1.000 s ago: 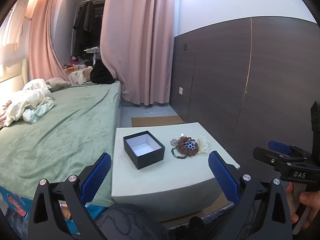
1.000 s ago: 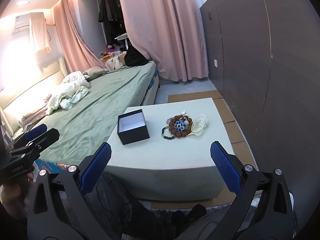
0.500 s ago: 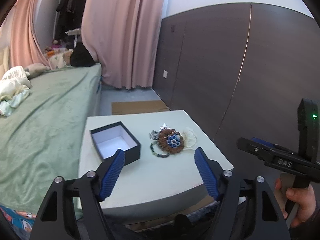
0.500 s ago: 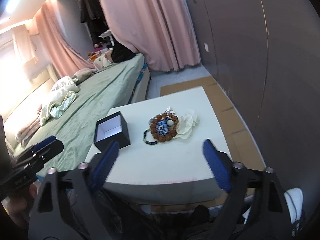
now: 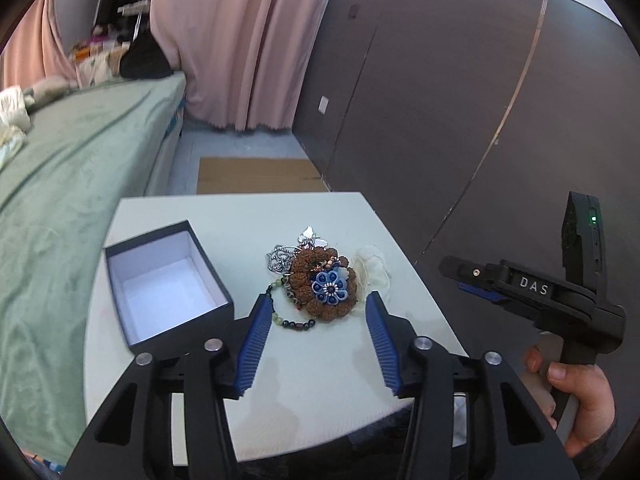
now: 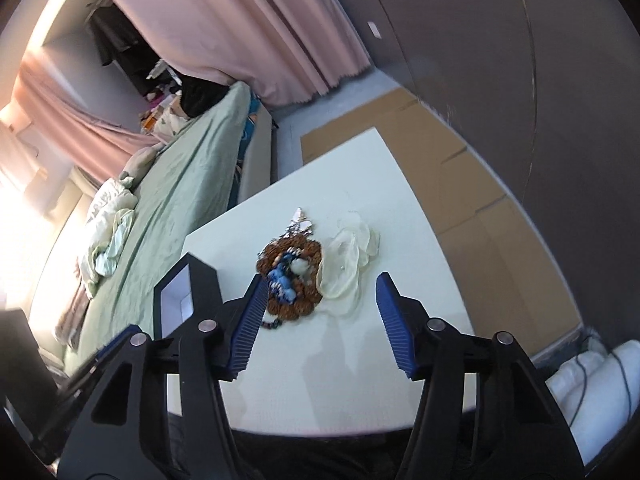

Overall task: Organize jewelry
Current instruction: 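Grasp the brown bead bracelet with the left gripper while the right gripper grasps the white cloth flower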

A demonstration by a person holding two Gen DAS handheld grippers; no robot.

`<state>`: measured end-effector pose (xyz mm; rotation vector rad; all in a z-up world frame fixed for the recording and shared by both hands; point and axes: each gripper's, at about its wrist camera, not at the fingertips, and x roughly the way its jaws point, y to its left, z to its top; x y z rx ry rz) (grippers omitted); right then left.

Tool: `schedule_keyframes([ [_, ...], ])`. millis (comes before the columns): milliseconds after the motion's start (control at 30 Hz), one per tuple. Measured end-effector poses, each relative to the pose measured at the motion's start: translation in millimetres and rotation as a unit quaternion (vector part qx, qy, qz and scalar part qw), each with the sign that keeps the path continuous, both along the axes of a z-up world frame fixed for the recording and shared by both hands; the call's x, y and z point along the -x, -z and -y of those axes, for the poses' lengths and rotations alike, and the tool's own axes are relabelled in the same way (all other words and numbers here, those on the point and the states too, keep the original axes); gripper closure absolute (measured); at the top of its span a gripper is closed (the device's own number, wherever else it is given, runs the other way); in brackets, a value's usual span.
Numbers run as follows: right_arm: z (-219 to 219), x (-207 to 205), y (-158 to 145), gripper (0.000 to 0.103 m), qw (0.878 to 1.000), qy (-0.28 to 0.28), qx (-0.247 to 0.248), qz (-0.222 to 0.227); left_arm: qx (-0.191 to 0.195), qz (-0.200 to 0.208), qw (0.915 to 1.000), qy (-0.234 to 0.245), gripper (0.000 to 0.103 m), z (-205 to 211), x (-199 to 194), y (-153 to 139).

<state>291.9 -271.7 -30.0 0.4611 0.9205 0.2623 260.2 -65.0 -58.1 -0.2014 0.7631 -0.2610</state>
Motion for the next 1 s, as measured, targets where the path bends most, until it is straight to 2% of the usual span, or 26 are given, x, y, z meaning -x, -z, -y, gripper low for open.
schedule_keyframes([
  [100, -2.1, -23.0, 10.2, 0.052, 1.000, -0.006, -0.001, -0.025, 0.010, -0.018, 0.9998, -0.003, 0.059, 2.5, -23.1, 8.1],
  [200, -5.2, -43.3, 19.9, 0.054, 0.999, -0.011, -0.002, -0.047, 0.017, -0.037, 0.9991, -0.005, 0.063, 4.3, -45.7, 16.9],
  [433, -6.3, -62.7, 43.7, 0.060, 0.998, -0.009, -0.013, -0.065, 0.027, -0.086, 0.9959, -0.007, 0.064, 8.6, -93.6, 41.8],
  [567, -9.6, -70.6, 48.9, 0.060, 0.998, -0.010, 0.019, -0.067, 0.033, -0.109, 0.9935, -0.009, 0.064, 9.9, -115.5, 55.7],
  [667, -13.4, -75.0, 62.2, 0.060, 0.996, -0.009, 0.010, -0.088, 0.028, -0.123, 0.9920, -0.007, 0.064, 12.4, -127.7, 63.7],
  [800, -20.4, -80.3, 71.0, 0.062, 0.994, -0.004, 0.027, -0.102, 0.011, -0.145, 0.9892, -0.014, 0.064, 15.2, -141.7, 77.1],
  [867, -21.1, -80.6, 70.0, 0.072, 0.994, 0.007, 0.044, -0.099, 0.010, -0.150, 0.9884, -0.018, 0.064, 15.5, -144.9, 82.4],
  [900, -20.0, -80.4, 70.5, 0.082, 0.994, 0.012, 0.050, -0.101, 0.009, -0.154, 0.9878, -0.018, 0.065, 16.7, -146.1, 86.1],
  [933, -19.2, -80.8, 71.8, 0.100, 0.993, 0.013, 0.047, -0.104, 0.010, -0.157, 0.9874, -0.016, 0.067, 17.5, -146.9, 88.2],
  [1000, -15.9, -81.6, 77.0, 0.100, 0.993, 0.011, 0.018, -0.114, 0.014, -0.166, 0.9860, -0.009, 0.074, 20.0, -147.0, 93.3],
])
